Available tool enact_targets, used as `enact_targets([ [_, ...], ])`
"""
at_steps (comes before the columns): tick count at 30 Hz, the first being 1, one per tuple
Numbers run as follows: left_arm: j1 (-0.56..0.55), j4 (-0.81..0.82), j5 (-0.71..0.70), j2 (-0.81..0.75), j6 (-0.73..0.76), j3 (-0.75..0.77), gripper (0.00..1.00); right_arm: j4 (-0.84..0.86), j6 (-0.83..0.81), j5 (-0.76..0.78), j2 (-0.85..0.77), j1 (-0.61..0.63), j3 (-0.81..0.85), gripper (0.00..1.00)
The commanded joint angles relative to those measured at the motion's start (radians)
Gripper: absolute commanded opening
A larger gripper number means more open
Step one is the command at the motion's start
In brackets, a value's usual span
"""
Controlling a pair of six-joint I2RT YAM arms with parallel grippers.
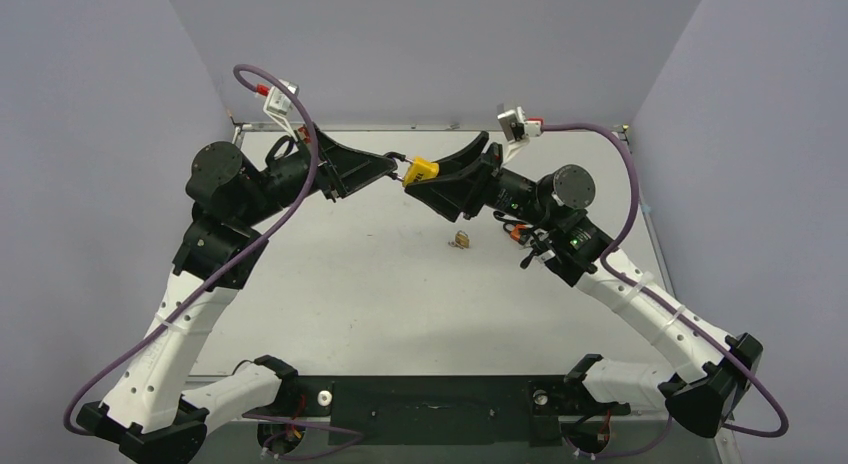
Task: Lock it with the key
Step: Lock the lock.
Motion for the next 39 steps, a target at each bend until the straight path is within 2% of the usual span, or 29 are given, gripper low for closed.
enact_targets([
  [1, -0.004, 0.09, -0.027, -0.017, 0.001, 0.015, 0.0, 0.05, -0.01, 0.005, -0.048, 0.007, -0.01, 0.4],
  [8, -0.004, 0.085, -0.029, -0.024, 0.007, 0.004, 0.0, 0.088, 0.024, 0.005, -0.077, -0.007, -0.035, 0.4],
  [14, -0.004, 0.088, -0.029, -0.025, 0.008, -0.006, 0.0, 0.089, 0.029, 0.014, -0.088, -0.011, -0.041, 0.35],
  [18, -0.004, 0.095, -0.017, -0.022, 0.011, -0.017, 0.0, 0.085, 0.035, 0.013, -0.085, -0.013, -0.03, 0.24],
  [21, -0.004, 0.074, -0.001, -0.021, 0.045, -0.021, 0.0, 0.077, 0.051, 0.009, -0.081, -0.012, -0.02, 0.01],
  [23, -0.004, 0.015, 0.002, -0.017, 0.1, -0.006, 0.0, 0.072, 0.063, -0.004, -0.084, -0.01, -0.017, 0.0],
  [24, -0.004, -0.004, 0.003, -0.017, 0.141, -0.005, 0.02, 0.068, 0.066, -0.01, -0.086, -0.01, -0.017, 0.0],
  [27, -0.003, -0.1, 0.022, -0.021, 0.217, 0.01, 0.18, 0.036, 0.061, -0.037, -0.101, -0.01, -0.021, 0.0],
  [29, -0.003, -0.149, 0.046, -0.027, 0.272, 0.023, 0.25, 0.0, 0.05, -0.062, -0.116, -0.011, -0.025, 0.0],
  [34, -0.001, -0.215, 0.135, -0.046, 0.362, 0.043, 0.32, -0.041, 0.051, -0.127, -0.163, -0.011, -0.053, 0.0],
  [39, -0.001, -0.181, 0.25, -0.09, 0.387, 0.025, 0.34, -0.097, 0.04, -0.182, -0.193, -0.011, -0.078, 0.0],
])
